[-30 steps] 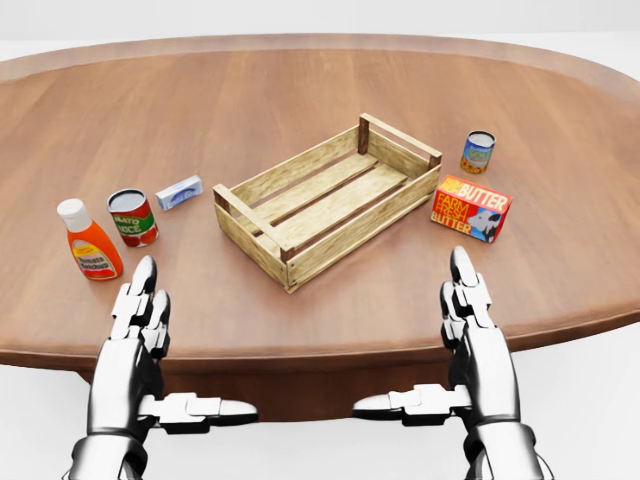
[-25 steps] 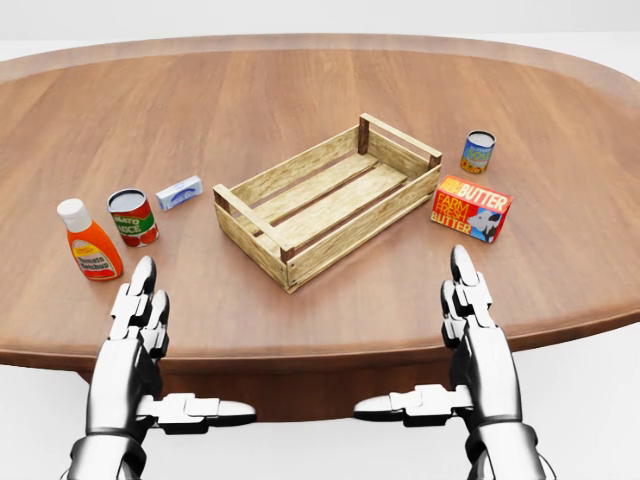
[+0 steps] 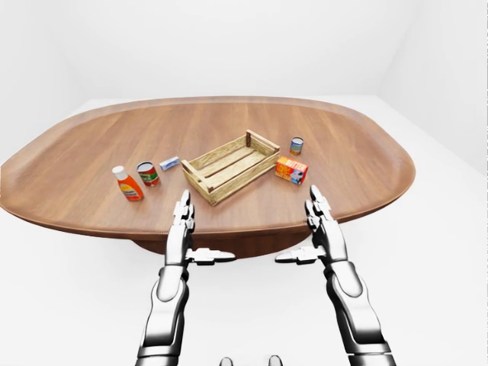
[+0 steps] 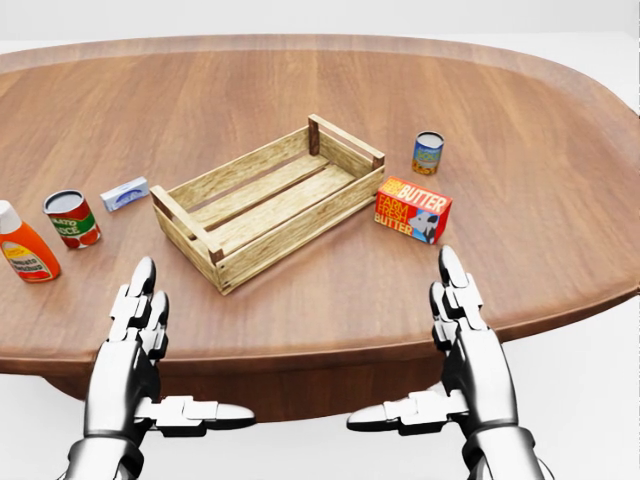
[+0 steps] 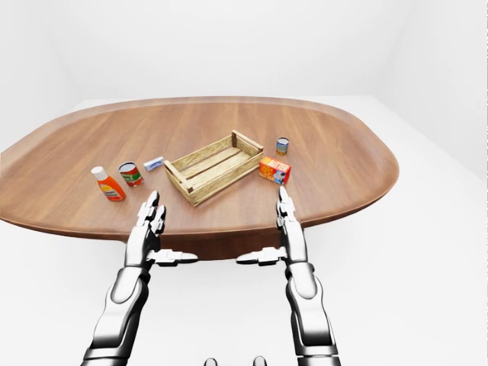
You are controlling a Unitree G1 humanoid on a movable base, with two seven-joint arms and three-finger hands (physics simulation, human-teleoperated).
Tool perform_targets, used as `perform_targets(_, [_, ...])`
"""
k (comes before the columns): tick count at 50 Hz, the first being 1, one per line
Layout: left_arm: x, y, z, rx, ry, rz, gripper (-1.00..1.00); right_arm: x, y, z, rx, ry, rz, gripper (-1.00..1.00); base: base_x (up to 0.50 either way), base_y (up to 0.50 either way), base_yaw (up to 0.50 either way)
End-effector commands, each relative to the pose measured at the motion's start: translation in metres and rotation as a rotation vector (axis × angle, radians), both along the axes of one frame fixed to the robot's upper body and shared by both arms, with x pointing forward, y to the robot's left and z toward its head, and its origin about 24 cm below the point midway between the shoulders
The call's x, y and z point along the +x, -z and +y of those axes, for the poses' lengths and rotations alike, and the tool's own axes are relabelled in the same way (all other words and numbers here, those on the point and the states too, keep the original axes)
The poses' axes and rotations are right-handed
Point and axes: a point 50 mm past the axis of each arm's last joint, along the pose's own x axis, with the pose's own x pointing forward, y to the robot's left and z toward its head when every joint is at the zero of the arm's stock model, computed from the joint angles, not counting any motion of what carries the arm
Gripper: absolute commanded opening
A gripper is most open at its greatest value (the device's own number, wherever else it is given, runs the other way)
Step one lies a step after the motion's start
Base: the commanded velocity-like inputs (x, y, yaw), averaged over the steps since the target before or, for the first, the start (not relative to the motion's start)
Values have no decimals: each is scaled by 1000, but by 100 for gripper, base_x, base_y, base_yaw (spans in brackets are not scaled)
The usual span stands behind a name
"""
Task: Pick up the butter and put it in the tray.
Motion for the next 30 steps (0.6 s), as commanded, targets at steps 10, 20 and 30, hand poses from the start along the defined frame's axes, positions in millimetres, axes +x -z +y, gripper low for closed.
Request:
perform_targets(10, [-2, 1, -1, -5, 8, -2, 100, -1, 0, 3, -7, -4, -17, 100, 0, -1, 0])
perform_targets(20, [-3, 1, -1, -8, 6, -3, 100, 0, 1, 4, -16, 6, -8, 98, 0, 0, 0])
perform_targets(30, [-4, 1, -1, -7, 7, -2, 100, -3, -3, 7, -23, -19, -30, 99, 31, 0, 0])
